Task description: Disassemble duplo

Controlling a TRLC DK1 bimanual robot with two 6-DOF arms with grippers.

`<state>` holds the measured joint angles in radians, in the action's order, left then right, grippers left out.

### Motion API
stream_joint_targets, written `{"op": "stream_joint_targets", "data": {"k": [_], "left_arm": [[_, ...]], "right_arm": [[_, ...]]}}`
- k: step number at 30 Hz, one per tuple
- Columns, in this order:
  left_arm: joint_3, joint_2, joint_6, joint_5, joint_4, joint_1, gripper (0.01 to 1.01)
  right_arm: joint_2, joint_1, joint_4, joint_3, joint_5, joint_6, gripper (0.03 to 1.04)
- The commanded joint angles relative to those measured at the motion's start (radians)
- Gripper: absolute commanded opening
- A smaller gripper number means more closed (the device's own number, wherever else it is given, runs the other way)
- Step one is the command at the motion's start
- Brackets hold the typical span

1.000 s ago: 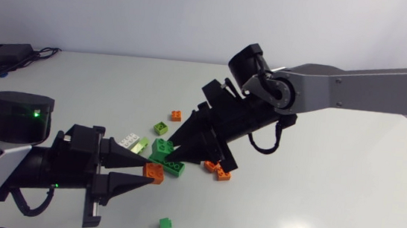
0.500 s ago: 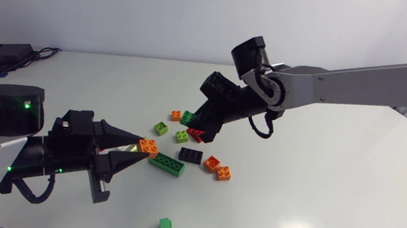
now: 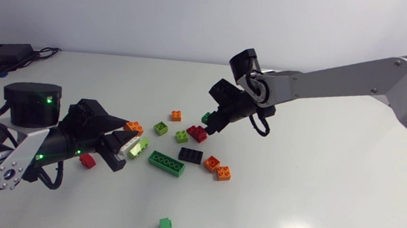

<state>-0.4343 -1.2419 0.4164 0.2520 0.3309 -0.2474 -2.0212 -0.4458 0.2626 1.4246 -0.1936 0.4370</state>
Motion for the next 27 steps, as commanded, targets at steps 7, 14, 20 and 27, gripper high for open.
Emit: {"op": "stream_joint_targets", "data": {"k": [7,14,20,27], "left_arm": [[-0.130,-0.192,-0.071,-0.135,0.019,0.085,0.246],[-0.216,-0.324,-0.090,-0.169,-0.069,0.129,0.244],[-0.277,-0.389,-0.130,-0.171,-0.125,0.198,0.246],[-0.302,-0.433,-0.128,-0.192,-0.161,0.198,0.246]], "right_arm": [[-0.065,0.038,0.061,0.068,0.022,-0.047,0.38],[-0.088,0.036,0.098,0.088,0.020,-0.044,0.38],[-0.093,0.035,0.109,0.094,0.022,-0.041,0.38],[-0.123,0.035,0.152,0.122,0.022,-0.038,0.39]]}}
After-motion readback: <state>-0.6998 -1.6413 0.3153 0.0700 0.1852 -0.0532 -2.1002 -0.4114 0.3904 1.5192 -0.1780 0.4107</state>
